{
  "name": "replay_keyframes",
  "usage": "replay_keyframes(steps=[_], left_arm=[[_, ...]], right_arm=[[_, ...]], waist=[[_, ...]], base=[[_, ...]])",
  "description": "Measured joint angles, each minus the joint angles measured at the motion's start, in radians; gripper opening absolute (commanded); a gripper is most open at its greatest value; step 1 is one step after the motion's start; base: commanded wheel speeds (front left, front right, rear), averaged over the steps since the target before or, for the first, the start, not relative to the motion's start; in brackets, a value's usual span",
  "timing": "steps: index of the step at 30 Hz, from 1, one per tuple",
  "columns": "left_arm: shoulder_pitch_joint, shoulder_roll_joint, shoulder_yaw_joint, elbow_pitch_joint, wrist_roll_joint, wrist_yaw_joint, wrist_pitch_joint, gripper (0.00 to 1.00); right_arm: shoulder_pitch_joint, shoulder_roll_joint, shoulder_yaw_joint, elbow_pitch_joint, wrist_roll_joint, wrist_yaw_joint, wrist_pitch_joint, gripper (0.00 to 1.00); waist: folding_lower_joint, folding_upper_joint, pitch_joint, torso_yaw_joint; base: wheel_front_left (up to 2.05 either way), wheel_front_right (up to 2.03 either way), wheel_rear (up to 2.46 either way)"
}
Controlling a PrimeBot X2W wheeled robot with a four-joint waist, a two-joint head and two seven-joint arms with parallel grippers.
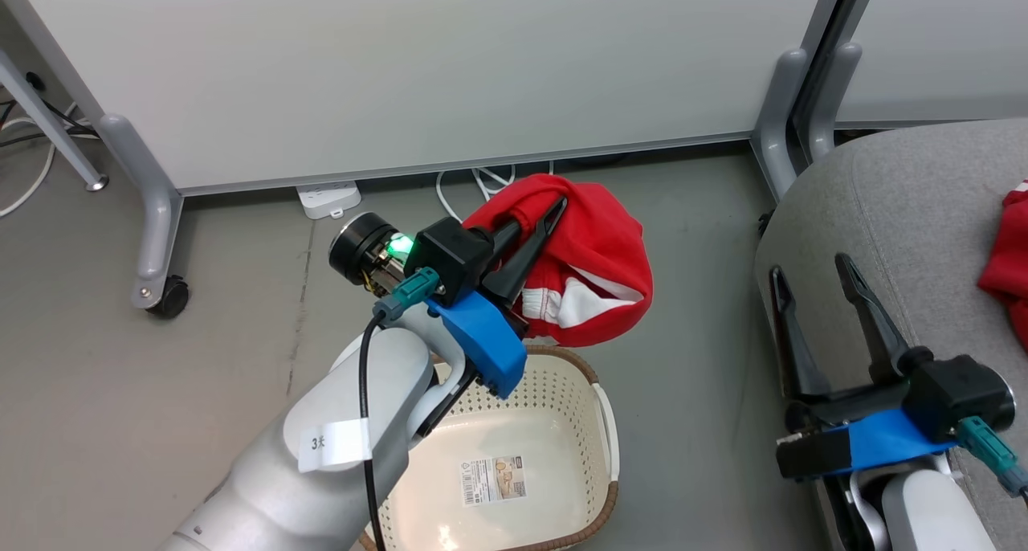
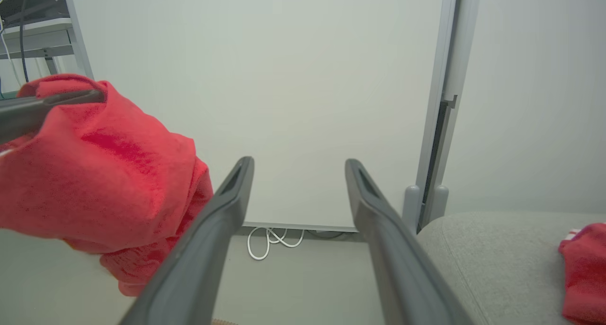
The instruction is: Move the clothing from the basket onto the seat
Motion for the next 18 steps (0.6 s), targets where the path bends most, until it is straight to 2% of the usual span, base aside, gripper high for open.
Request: replay_keyframes(steps=[5,12,18], left_arm=[[0.000,0.002,0.007,0.001,0.010,0.000,0.000,0.00],[-0.002,-0.002,0.010,0.005,0.019,0.000,0.000,0.00],[-0.009,-0.010,0.008,0.004,0.026,0.000,0.000,0.00]], right_arm=[[-0.052,-0.008,0.065,-0.055,-0.005,0.000,0.000,1.00],[-0.126,-0.021,0.219,-0.100,-0.005,0.000,0.000,1.00],[-0.146,-0.026,0.315,-0.066,-0.001,0.000,0.000,1.00]], waist=[[0.0000,0.0000,0.016,-0.005],[0.0001,0.0000,0.034,-0.012],[0.0001,0.0000,0.046,-0.009]], base=[[0.00,0.00,0.00],[0.00,0.00,0.00],[0.00,0.00,0.00]])
